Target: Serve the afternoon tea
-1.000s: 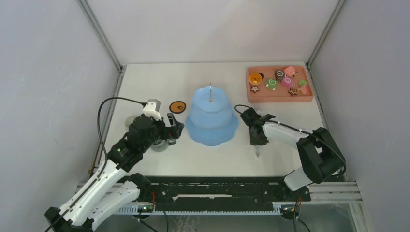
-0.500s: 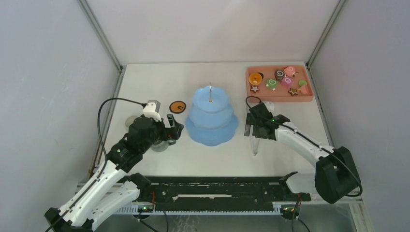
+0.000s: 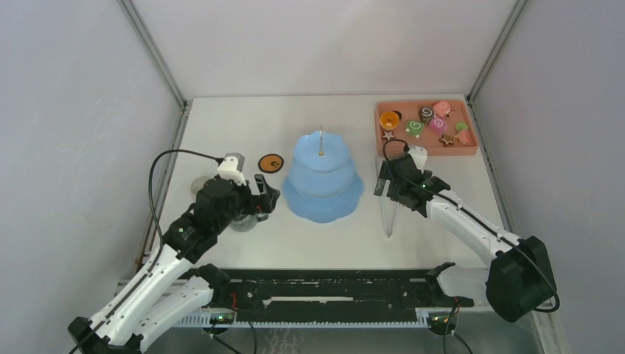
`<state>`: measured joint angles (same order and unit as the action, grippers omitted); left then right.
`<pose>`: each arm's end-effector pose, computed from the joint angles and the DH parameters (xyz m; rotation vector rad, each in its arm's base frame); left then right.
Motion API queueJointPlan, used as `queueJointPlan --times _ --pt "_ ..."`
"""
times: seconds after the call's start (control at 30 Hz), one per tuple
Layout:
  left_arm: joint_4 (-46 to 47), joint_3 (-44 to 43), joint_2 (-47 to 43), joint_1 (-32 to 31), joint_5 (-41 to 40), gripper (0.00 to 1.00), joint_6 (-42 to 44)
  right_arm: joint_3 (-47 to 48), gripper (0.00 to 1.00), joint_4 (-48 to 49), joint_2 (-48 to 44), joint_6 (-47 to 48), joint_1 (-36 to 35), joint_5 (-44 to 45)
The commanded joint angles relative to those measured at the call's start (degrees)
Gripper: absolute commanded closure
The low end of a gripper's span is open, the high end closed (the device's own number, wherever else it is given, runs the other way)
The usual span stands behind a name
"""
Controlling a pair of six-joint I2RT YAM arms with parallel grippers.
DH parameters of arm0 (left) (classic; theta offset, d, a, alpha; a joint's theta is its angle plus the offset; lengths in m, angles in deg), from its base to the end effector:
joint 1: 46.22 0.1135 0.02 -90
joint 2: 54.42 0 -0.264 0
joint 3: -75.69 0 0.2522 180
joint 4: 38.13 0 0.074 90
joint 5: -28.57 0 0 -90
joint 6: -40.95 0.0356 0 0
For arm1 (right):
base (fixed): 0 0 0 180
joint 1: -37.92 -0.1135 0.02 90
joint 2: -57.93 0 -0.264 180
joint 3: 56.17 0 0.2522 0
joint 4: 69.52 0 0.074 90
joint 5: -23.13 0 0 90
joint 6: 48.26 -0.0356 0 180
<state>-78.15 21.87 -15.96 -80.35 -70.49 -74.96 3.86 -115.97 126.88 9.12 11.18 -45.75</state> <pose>0.1320 -0.0827 0.2990 0.0426 2.0323 -0.5120 0.2159 0.0944 0.2326 0.2670 2.4313 -0.0186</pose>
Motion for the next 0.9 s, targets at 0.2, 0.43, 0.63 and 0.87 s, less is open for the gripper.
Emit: queueJointPlan --times 0.2,0.43,0.63,0.87 --pt "0.59 0.29 -0.24 -0.26 -0.96 0.0 0.4 -0.28 0.0 3.87 4.2 2.37 3.12 -4.14" --pt "0.15 0.06 0.38 -0.26 -1.07 0.0 0.34 -0.81 0.0 5.51 7.98 3.41 2.3 -5.1" --pt "0.34 -0.28 0.75 -0.24 -1.21 0.0 0.35 -0.72 0.02 6.84 13.06 2.6 1.8 -5.49" --pt "0.43 -0.12 1.06 -0.24 -1.0 0.0 0.25 -0.5 0.16 9.12 16.47 2.63 1.16 -4.73"
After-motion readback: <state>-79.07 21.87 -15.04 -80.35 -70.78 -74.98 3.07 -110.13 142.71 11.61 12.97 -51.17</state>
